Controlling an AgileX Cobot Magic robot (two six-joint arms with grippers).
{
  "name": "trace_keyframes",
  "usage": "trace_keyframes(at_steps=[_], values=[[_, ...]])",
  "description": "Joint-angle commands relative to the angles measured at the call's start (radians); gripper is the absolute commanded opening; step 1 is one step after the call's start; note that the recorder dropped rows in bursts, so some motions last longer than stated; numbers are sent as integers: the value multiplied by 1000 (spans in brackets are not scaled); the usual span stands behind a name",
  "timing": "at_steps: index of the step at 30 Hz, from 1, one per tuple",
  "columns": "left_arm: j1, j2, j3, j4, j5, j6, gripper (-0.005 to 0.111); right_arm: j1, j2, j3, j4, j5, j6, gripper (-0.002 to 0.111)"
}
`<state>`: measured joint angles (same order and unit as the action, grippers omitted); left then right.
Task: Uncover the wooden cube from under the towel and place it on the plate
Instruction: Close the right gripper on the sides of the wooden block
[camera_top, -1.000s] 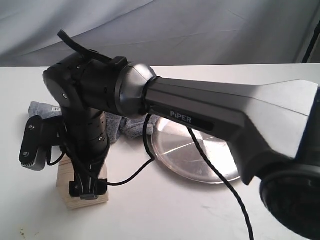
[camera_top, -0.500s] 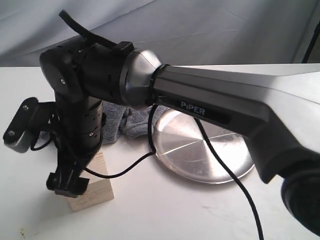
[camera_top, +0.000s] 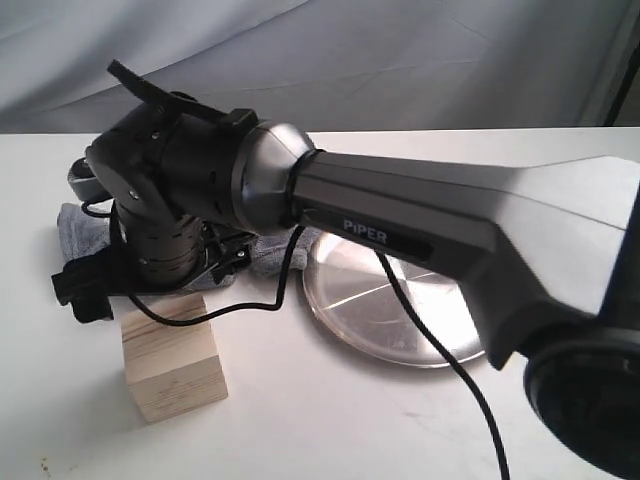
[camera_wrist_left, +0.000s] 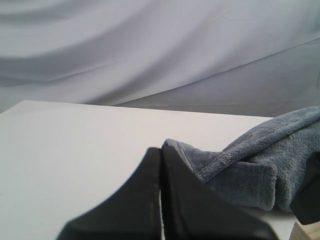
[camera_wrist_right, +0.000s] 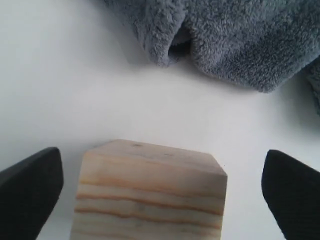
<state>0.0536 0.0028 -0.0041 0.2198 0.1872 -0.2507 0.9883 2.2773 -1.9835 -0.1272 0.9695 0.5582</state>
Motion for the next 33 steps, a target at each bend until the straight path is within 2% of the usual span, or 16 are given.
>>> trace_keyframes(at_steps=[1, 4, 10, 27, 31, 33], values=[[1, -3, 4, 1, -4, -3, 0, -1, 13, 3, 43, 6, 19, 105], [1, -3, 4, 1, -4, -3, 0, -1, 18, 3, 127, 14, -31, 105], [1, -3, 4, 1, -4, -3, 0, -1, 32, 5, 127, 70, -57, 105], [1, -3, 4, 1, -4, -3, 0, 12, 103, 5, 165, 74, -87, 105], [1, -3, 4, 1, -4, -3, 0, 14, 103, 5, 165, 78, -89, 100], [1, -3, 4, 1, -4, -3, 0, 14, 103, 5, 165, 80, -91, 93]])
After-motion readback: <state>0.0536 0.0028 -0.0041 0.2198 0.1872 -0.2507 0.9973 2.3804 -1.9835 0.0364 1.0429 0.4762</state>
